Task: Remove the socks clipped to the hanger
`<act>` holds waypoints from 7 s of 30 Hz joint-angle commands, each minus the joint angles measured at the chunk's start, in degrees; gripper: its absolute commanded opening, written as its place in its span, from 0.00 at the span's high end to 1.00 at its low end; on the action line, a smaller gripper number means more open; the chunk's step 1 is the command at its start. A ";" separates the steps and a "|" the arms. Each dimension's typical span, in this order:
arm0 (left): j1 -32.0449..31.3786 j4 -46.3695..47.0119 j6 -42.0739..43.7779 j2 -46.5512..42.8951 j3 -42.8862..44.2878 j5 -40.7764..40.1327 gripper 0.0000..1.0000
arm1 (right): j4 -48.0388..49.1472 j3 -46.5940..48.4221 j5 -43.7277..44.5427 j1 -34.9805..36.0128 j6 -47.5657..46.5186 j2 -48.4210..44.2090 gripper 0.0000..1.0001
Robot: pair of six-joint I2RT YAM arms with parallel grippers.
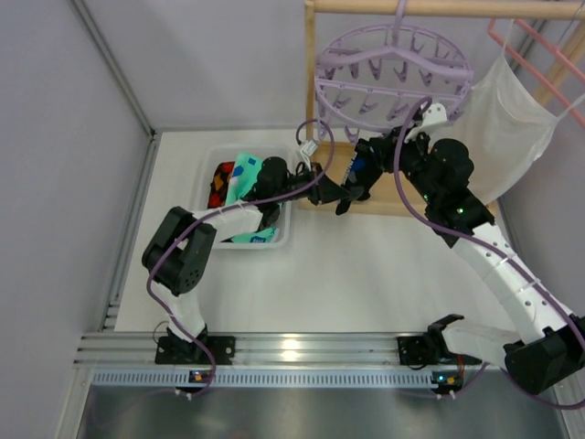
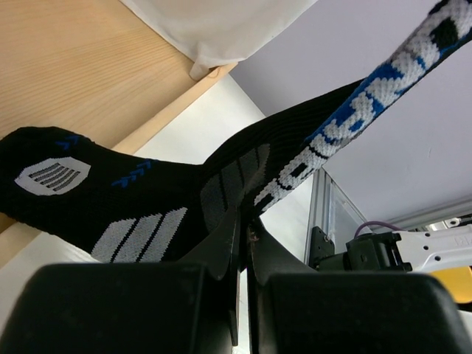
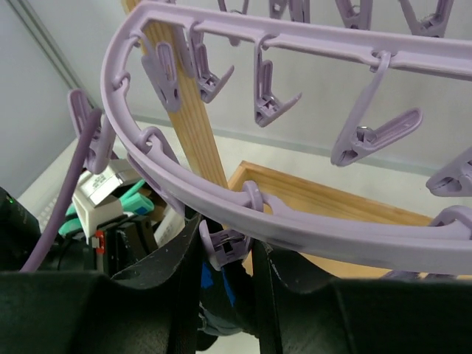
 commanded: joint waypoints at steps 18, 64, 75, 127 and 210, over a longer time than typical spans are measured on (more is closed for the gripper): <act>-0.84 2.40 -3.53 -14.29 -13.44 -5.94 1.00 | 13.45 -2.10 -3.54 -5.44 3.37 -3.12 0.95; -1.02 -32.67 14.04 -42.08 -13.46 -22.63 1.00 | 9.14 -5.09 -17.07 -10.18 13.39 -9.80 0.41; -2.69 -32.85 15.88 -36.81 -10.99 -30.82 1.00 | 7.39 -5.61 -17.16 -10.27 12.78 -12.61 0.33; 17.77 -80.66 15.44 -38.58 17.74 -63.54 1.00 | -9.31 -22.14 -10.13 -10.36 8.64 -40.12 0.00; 19.81 -86.29 31.00 -87.43 -4.75 -46.38 0.02 | -42.10 -10.27 9.03 -10.27 -4.27 -52.95 0.00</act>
